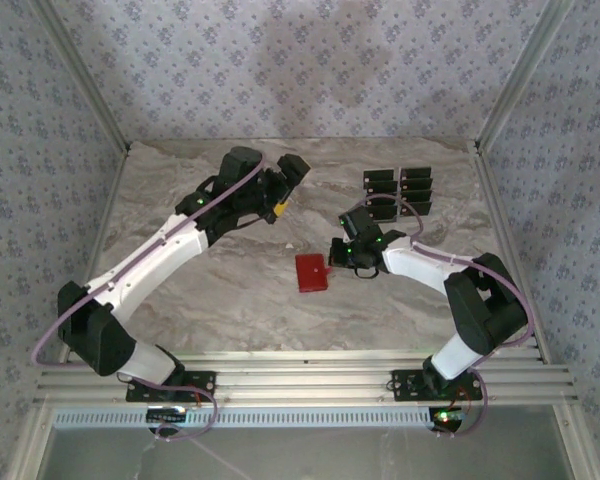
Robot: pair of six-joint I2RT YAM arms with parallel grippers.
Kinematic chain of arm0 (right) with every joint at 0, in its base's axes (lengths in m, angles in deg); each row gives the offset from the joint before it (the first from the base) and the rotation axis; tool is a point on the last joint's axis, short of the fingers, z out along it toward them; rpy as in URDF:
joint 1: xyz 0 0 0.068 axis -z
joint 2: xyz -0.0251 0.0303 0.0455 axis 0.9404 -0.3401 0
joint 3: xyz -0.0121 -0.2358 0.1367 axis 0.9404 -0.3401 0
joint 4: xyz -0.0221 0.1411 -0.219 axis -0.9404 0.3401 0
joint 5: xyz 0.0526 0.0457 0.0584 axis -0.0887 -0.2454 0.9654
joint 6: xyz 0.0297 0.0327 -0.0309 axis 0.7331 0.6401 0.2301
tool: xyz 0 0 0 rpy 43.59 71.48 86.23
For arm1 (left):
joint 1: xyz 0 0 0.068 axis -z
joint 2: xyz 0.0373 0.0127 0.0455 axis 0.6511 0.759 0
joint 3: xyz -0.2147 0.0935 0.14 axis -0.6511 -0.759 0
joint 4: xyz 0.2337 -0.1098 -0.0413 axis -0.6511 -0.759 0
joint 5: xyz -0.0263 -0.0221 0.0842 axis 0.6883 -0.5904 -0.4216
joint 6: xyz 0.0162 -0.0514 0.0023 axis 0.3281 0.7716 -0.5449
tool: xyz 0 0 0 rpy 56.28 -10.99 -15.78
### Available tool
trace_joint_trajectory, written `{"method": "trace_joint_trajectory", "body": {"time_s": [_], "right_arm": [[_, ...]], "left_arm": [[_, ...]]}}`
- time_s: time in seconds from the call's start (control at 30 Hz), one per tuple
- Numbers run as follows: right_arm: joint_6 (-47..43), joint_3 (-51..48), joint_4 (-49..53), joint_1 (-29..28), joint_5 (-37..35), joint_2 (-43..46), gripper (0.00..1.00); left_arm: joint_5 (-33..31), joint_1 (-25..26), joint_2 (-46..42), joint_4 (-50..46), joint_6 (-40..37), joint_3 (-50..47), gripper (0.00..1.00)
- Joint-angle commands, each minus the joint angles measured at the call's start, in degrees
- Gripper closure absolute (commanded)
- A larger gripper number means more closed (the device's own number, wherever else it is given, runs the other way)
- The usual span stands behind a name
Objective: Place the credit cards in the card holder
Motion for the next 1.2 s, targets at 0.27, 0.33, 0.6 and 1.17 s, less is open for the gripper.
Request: {"method": "trace_joint_trajectory", "body": {"time_s": [0.27, 0.33, 0.6, 1.17], "right_arm": [[0.46, 2.16, 1.72, 0.34, 1.44, -1.47, 1.0], [0.25, 2.38, 1.65, 0.3, 1.45, -2.0, 1.0], [0.41, 2.33, 1.35, 0.16, 1.88, -2.56, 1.0], [0.11, 0.01, 0.49, -0.01, 2.15, -0.78, 1.0]], "left_arm": [[10.28, -1.59, 3.7, -4.34, 14.44, -1.95, 0.0], [10.87, -1.35, 4.67, -6.05, 13.15, -0.05, 0.0], [8.07, -1.23, 3.77, -7.52, 9.89, 1.45, 0.0], [2.26, 0.52, 5.4, -12.19, 5.8, 5.78, 0.0]]}}
